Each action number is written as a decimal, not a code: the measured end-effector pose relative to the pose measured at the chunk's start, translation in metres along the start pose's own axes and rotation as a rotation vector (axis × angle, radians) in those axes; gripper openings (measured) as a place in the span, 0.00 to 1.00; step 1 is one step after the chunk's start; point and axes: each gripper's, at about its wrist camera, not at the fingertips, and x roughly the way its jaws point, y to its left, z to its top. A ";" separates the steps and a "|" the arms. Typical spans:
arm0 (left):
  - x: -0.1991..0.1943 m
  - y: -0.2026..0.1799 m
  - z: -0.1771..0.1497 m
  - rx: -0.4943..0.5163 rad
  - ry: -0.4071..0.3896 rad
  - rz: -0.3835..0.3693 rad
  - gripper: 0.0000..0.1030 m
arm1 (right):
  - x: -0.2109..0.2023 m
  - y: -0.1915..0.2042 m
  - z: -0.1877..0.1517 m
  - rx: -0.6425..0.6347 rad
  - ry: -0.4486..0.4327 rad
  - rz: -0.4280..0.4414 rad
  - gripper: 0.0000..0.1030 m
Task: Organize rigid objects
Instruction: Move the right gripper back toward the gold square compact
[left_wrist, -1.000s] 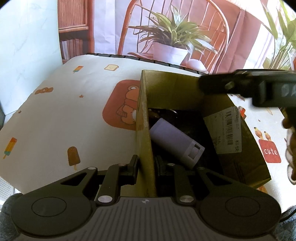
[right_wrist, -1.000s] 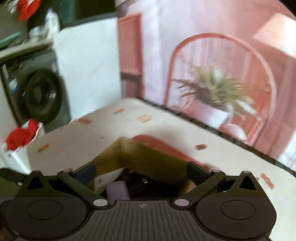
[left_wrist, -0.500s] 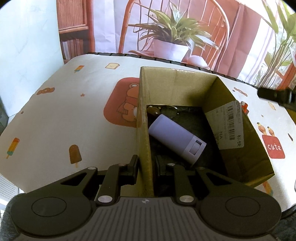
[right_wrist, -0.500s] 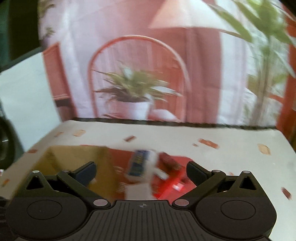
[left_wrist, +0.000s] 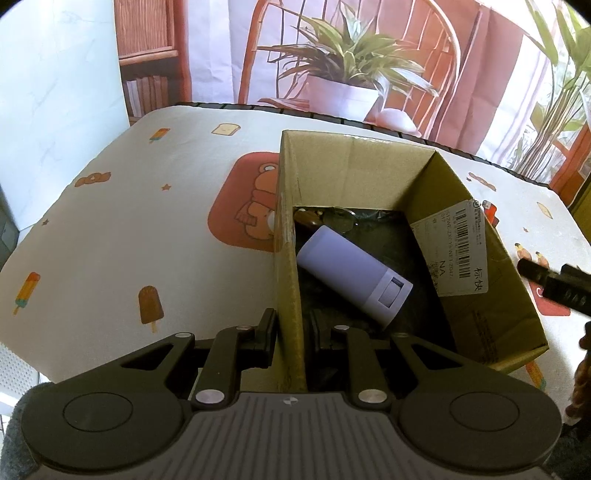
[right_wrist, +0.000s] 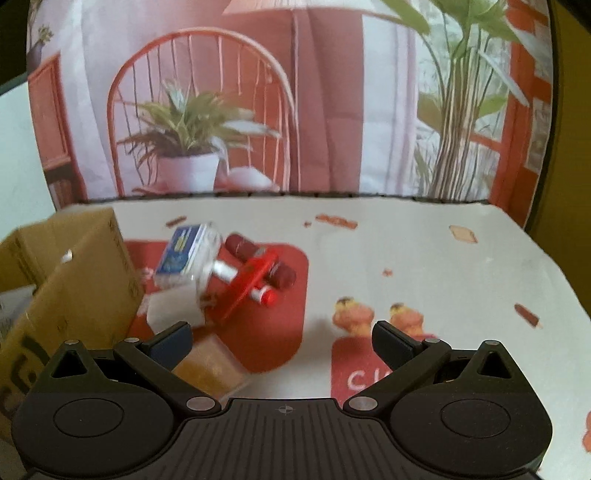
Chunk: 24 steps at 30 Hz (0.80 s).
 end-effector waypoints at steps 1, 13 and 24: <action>0.000 0.000 0.000 0.001 0.000 0.001 0.19 | 0.001 0.002 -0.001 -0.009 0.001 0.004 1.00; -0.001 0.001 -0.001 -0.003 -0.002 -0.005 0.19 | 0.009 0.037 -0.014 -0.198 -0.005 0.057 0.99; -0.001 0.002 -0.001 -0.005 -0.003 -0.008 0.19 | 0.021 0.038 -0.018 -0.223 0.056 0.119 0.87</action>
